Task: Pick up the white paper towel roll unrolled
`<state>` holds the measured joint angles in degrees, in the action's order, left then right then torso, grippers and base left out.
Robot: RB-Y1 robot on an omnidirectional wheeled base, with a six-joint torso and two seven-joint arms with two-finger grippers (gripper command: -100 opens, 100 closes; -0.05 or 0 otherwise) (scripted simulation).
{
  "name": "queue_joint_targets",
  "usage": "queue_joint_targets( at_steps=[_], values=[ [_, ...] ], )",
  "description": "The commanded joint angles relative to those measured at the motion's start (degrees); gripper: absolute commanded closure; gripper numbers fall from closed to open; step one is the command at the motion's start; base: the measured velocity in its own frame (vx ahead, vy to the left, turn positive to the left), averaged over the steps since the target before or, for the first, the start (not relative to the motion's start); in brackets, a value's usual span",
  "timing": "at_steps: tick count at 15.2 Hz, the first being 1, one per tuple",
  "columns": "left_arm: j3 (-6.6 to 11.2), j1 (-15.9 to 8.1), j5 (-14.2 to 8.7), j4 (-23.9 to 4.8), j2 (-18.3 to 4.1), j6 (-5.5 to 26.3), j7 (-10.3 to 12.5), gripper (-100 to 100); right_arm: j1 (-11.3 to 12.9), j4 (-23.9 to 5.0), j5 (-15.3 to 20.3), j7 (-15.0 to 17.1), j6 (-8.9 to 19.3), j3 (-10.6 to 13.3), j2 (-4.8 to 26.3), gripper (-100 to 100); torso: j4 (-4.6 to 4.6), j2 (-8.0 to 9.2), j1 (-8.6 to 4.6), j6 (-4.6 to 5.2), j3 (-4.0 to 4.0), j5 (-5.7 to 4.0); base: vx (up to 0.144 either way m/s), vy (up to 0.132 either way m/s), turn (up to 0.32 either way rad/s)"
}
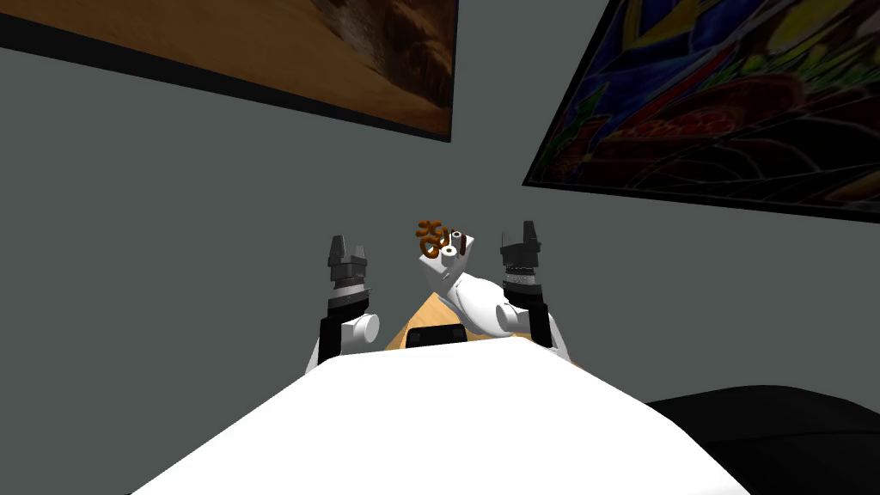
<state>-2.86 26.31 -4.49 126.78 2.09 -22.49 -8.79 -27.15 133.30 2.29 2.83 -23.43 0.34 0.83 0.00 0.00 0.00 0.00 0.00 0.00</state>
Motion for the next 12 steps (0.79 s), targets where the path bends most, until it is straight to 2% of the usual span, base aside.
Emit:
queue_joint_targets(
  at_steps=[1, 4, 7, 8, 10, 11, 12],
  values=[
    [0.0, 0.0, 0.0, 0.0, 0.0, 0.0, 0.0, 0, 0.2, -0.37, 0.57, 0.03, 0.51, 0.04, 1.65, -100, 0.0, 0.0, 0.0, 0.0, 0.0, 0.0, -0.001, 0.003, 0.021],
    [0.0, 0.0, 0.0, 0.0, 0.0, 0.0, 0.0, 0, 1.0, -1.86, 2.84, 0.17, 2.58, 0.22, 5.25, -100, 0.0, 0.0, 0.03, -0.02, 0.0, 0.0, -0.004, 0.014, 0.059],
    [-0.01, -0.01, 0.0, 0.0, 0.0, 0.0, 0.0, 0, 2.33, -4.33, 6.6, 0.39, 6.0, 0.51, 8.64, -100, 0.0, 0.01, 0.09, -0.03, 0.0, 0.02, -0.009, 0.028, 0.096],
    [-0.01, -0.01, 0.0, 0.0, 0.0, 0.0, 0.0, 0, 2.33, -4.33, 6.6, 0.39, 6.0, 0.51, 8.64, -100, 0.0, 0.01, 0.1, -0.02, 0.0, 0.02, -0.005, 0.028, 0.068],
    [0.0, 0.0, 0.0, 0.0, 0.0, 0.0, 0.0, 0, 3.46, -6.44, 9.67, 0.58, 8.92, 0.75, 10.73, -100, 0.0, 0.01, 0.1, -0.02, 0.0, 0.02, -0.006, 0.027, 0.077],
    [-0.01, -0.01, 0.0, 0.0, 0.0, 0.0, 0.0, 0, 3.46, -6.44, 9.79, 0.58, 8.92, 0.75, 10.73, -100, 0.0, 0.0, 0.11, -0.03, 0.0, 0.02, -0.005, 0.027, 0.084],
    [0.0, 0.0, 0.0, 0.0, 0.0, 0.0, 0.0, 0, 4.09, -7.61, 11.57, 0.69, 10.53, 0.88, 11.73, -100, 0.0, 0.0, 0.1, -0.01, 0.0, 0.02, -0.003, 0.027, 0.09]
  ],
)
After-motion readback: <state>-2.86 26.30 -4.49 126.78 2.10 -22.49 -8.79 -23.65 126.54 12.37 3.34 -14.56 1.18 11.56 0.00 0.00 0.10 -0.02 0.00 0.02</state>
